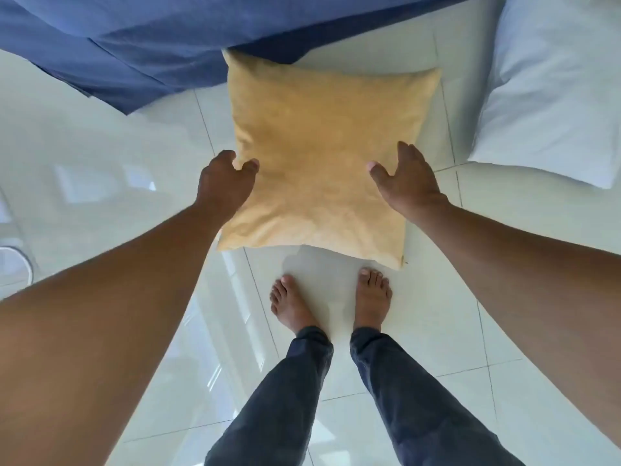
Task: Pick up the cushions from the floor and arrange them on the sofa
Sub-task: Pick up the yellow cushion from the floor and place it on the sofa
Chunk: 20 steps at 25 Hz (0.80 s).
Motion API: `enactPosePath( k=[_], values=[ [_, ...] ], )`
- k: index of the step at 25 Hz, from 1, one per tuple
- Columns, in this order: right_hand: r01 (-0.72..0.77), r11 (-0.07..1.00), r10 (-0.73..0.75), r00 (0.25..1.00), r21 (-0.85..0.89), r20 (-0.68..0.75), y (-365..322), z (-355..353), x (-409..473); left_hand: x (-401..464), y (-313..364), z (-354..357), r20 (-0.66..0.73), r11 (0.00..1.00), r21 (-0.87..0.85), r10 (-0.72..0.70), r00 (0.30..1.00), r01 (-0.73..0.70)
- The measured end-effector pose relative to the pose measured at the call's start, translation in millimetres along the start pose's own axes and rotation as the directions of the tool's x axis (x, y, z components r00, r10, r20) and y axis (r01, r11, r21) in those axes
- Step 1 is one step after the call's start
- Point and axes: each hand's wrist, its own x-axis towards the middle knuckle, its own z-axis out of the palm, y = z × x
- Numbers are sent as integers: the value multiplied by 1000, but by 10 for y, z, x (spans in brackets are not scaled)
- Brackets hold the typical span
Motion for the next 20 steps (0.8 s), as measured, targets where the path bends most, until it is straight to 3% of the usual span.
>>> enactPosePath(
  k=[1, 4, 6, 7, 9, 12, 14, 15, 17, 18, 19, 20],
  values=[
    [-22, 1000, 22, 1000, -9, -18, 83, 112, 92, 135, -59, 86, 14, 999, -32, -33, 999, 34],
    [-214, 947, 233, 971, 239, -56, 196, 230, 374, 525, -50, 164, 5, 980, -136, -147, 989, 147],
    [-237, 889, 287, 955, 392, -74, 244, 290, 527, 755, 1, 210, -23, 965, -201, -174, 984, 166],
    [-219, 908, 242, 970, 357, -20, 384, 309, 634, 842, -94, 318, -19, 961, -211, -185, 982, 177],
    [-247, 926, 249, 968, 284, 32, 609, 425, 517, 644, -407, 597, -63, 924, -198, -345, 936, 327],
    [-467, 875, 438, 875, 124, 207, 984, 1396, -275, -410, -1238, 1824, 170, 945, -2, -323, 931, 328],
    [-498, 859, 476, 863, 120, 172, 1130, 1613, -558, -663, -1215, 2004, 201, 952, 155, -291, 935, 263],
    [-426, 875, 386, 900, 229, 200, 1165, 1537, -488, -548, -961, 1895, 162, 957, 116, -281, 946, 265],
    [-453, 838, 408, 890, 304, 202, 1208, 1408, -728, -556, -712, 1831, 199, 912, -56, -390, 899, 407],
    [-489, 803, 442, 872, 340, 210, 1087, 1248, -799, -571, -694, 1717, 155, 903, -99, -401, 903, 418],
    [-408, 839, 398, 911, 360, 104, 1029, 985, -773, -618, -679, 1658, 173, 893, -194, -377, 910, 407],
    [-463, 755, 460, 879, 465, 128, 835, 590, -676, -841, -733, 1647, 220, 905, -199, -333, 917, 377]
  ],
)
